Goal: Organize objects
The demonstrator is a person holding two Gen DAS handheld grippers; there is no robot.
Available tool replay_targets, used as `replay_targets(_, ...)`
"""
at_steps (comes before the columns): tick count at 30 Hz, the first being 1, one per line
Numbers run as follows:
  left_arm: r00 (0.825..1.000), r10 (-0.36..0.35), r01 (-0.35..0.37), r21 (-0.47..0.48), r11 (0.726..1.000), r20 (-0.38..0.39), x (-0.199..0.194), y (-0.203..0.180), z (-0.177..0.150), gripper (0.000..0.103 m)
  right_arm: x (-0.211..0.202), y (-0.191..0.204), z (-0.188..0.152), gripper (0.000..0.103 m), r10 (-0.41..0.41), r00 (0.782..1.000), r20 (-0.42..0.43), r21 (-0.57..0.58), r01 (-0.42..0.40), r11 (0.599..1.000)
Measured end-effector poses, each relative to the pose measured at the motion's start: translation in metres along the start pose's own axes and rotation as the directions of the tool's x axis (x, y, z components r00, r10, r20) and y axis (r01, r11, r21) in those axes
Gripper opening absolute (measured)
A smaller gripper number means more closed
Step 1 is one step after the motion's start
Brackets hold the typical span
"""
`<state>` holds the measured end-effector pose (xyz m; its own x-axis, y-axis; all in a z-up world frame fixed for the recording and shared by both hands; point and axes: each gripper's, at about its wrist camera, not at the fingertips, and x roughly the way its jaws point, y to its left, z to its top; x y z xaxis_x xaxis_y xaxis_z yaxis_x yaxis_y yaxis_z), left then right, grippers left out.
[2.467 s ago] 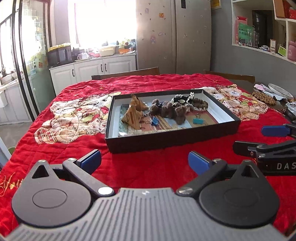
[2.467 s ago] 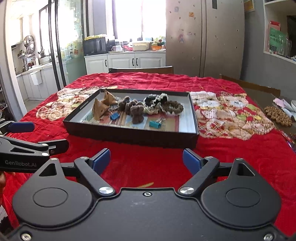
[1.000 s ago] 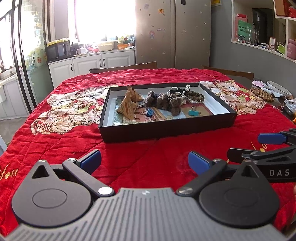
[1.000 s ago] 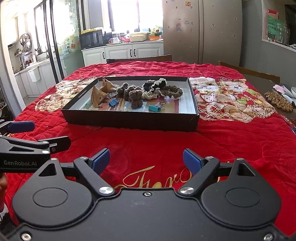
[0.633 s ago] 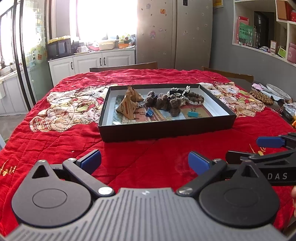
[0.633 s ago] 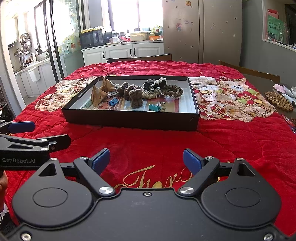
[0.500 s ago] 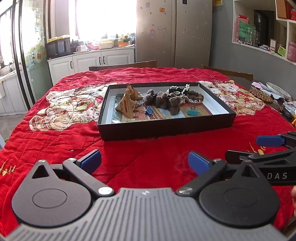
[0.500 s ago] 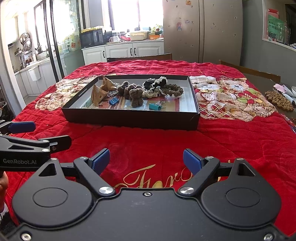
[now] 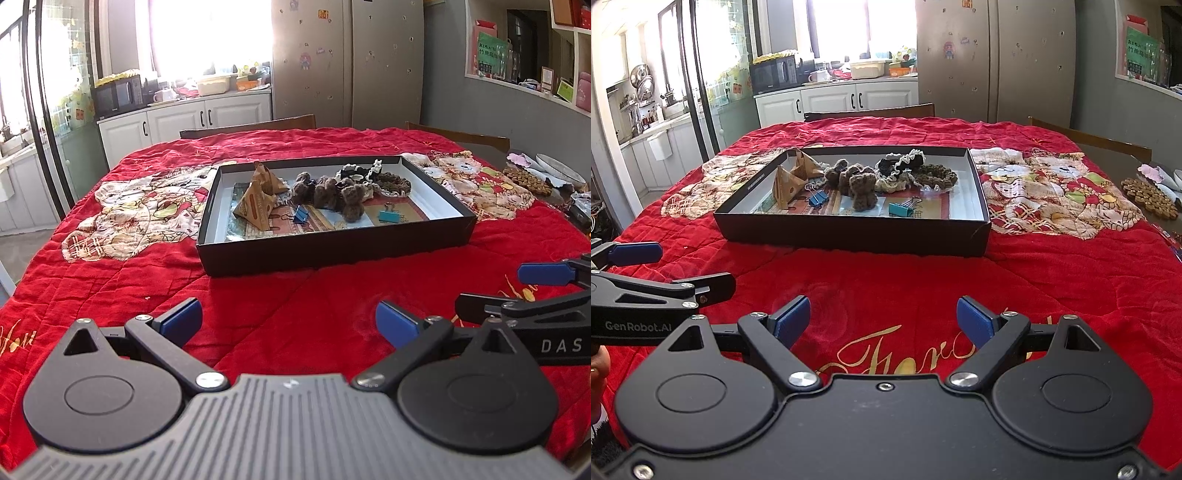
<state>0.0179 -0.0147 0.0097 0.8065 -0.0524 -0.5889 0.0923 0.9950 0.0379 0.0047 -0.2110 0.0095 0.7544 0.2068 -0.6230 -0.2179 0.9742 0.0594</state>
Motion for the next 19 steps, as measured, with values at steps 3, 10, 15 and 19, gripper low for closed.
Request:
replay_targets(3, 1.000, 0.000, 0.000, 0.001, 1.000, 0.000, 0.0005, 0.0001, -0.0003, 0.103, 0.0001, -0.0001, 0.0001, 0.086, 0.000, 1.000, 0.000, 0.000, 0.000, 1.000)
replay_targets(10, 1.000, -0.002, 0.002, 0.005, 1.000, -0.007, 0.0019, -0.0007, -0.0013, 0.103, 0.0008, 0.0003, -0.0017, 0.086, 0.000, 1.000, -0.004, 0.001, 0.000, 1.000)
replay_targets(15, 1.000, -0.001, 0.001, 0.009, 1.000, -0.017, 0.0037, -0.0011, -0.0023, 0.103, 0.0030, 0.0004, -0.0020, 0.086, 0.002, 1.000, -0.010, 0.001, -0.002, 1.000)
replay_targets(19, 1.000, -0.020, 0.020, 0.004, 1.000, -0.022, 0.0059, 0.0015, -0.0022, 0.103, 0.0044, -0.0008, -0.0021, 0.086, 0.008, 1.000, -0.017, 0.005, -0.008, 1.000)
